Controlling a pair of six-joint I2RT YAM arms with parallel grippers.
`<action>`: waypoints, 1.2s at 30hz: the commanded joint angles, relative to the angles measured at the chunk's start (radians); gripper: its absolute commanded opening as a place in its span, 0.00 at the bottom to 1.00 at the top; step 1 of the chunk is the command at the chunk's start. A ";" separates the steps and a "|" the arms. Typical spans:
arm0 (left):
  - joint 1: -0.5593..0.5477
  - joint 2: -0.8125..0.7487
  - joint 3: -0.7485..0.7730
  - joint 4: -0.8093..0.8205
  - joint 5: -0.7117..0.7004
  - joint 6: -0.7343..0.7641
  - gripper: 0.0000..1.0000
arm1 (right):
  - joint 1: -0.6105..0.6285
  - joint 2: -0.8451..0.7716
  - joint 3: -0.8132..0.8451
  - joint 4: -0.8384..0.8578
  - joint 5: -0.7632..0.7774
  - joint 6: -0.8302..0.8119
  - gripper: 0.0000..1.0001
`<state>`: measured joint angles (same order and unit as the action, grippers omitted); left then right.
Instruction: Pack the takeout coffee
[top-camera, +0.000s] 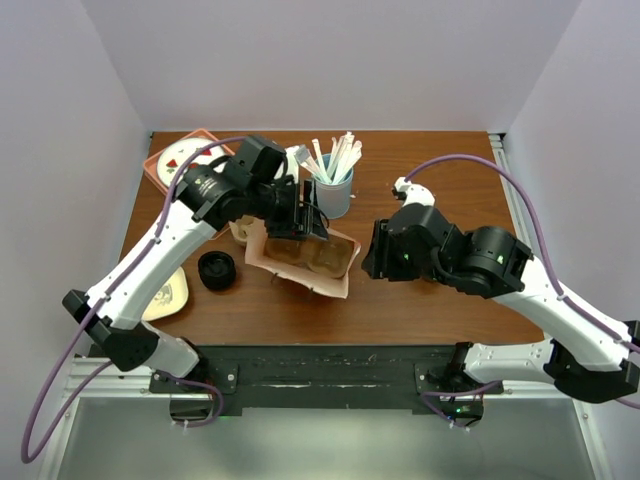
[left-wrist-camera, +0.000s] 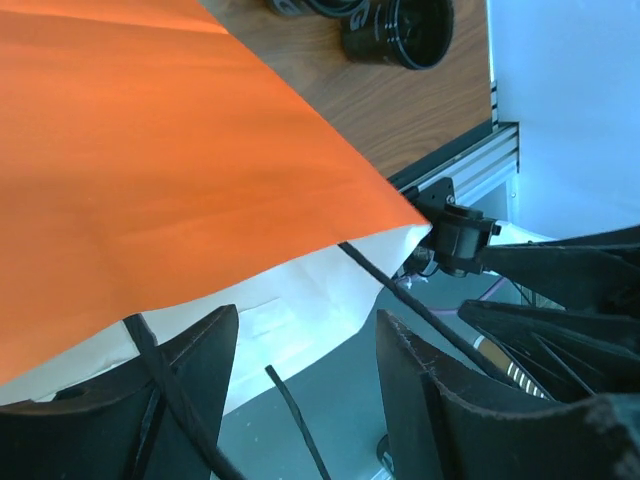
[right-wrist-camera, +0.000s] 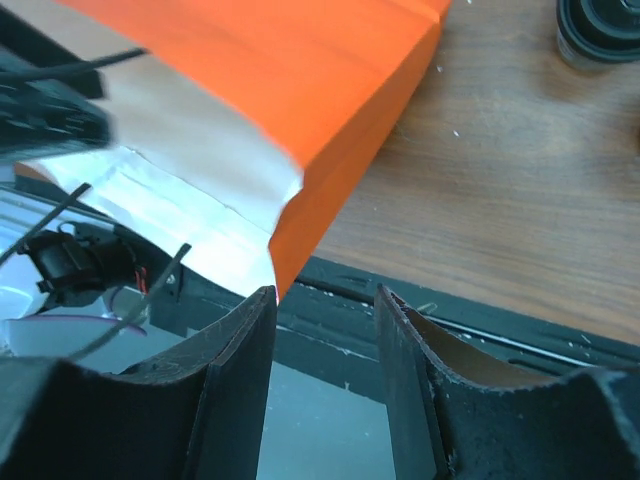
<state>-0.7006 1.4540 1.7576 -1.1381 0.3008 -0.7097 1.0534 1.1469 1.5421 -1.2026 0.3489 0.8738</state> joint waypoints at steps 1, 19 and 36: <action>0.003 0.013 -0.004 0.032 0.066 0.036 0.62 | 0.000 -0.019 0.036 0.148 0.009 -0.059 0.48; 0.003 0.023 -0.012 0.063 0.075 0.019 0.60 | 0.000 0.117 0.010 0.101 0.130 0.013 0.50; 0.004 -0.032 -0.090 0.054 0.090 0.016 0.58 | 0.000 0.145 0.056 0.046 0.124 0.027 0.05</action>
<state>-0.7006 1.4746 1.6703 -1.0710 0.3454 -0.7132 1.0534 1.2949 1.5352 -1.1492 0.4355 0.8928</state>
